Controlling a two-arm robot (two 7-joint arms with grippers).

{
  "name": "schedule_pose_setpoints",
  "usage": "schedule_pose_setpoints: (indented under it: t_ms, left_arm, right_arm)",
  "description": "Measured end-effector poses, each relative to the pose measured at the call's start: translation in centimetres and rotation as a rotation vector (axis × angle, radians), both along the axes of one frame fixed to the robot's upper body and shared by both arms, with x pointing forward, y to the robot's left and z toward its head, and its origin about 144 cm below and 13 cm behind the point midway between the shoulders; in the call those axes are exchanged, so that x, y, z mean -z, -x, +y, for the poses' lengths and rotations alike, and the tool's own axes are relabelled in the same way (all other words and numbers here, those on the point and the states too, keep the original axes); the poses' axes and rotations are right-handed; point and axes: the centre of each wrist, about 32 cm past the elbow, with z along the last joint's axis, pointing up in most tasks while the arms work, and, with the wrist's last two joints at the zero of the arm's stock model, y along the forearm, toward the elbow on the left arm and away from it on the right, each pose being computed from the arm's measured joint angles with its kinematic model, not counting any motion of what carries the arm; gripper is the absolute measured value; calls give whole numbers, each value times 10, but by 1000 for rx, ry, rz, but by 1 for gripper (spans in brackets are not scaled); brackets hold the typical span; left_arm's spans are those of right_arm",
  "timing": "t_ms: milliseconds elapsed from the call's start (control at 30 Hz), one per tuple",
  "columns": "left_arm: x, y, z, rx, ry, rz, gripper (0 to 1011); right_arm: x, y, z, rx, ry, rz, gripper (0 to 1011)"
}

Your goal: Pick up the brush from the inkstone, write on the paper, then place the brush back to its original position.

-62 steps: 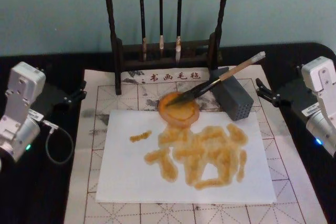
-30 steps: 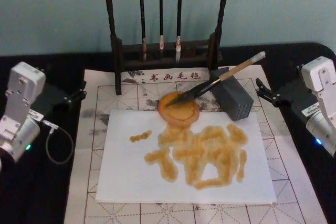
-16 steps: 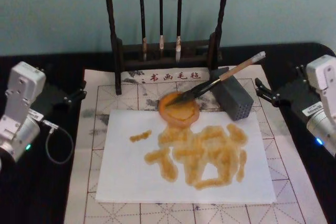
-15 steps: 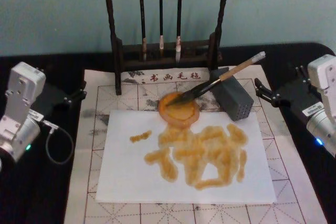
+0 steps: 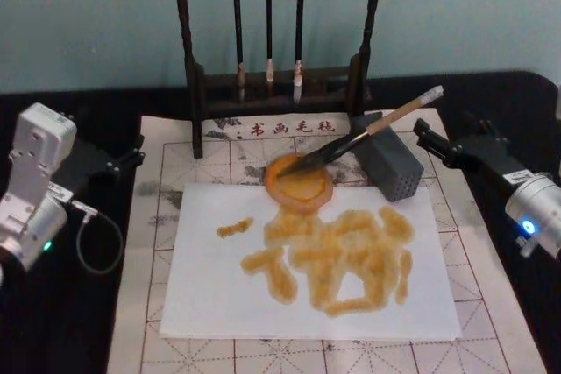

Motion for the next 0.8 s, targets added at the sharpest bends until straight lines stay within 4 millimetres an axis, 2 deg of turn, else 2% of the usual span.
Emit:
schedule_pose_setpoints:
  t_ms: [533,800]
  left_arm:
    - [0,0,0,0,0,0,1001]
    - [0,0,0,0,0,0,1001]
  right_arm:
    - [0,-17,13,12,-425,213,1003]
    - [0,-26,24,53,-529,259,1003]
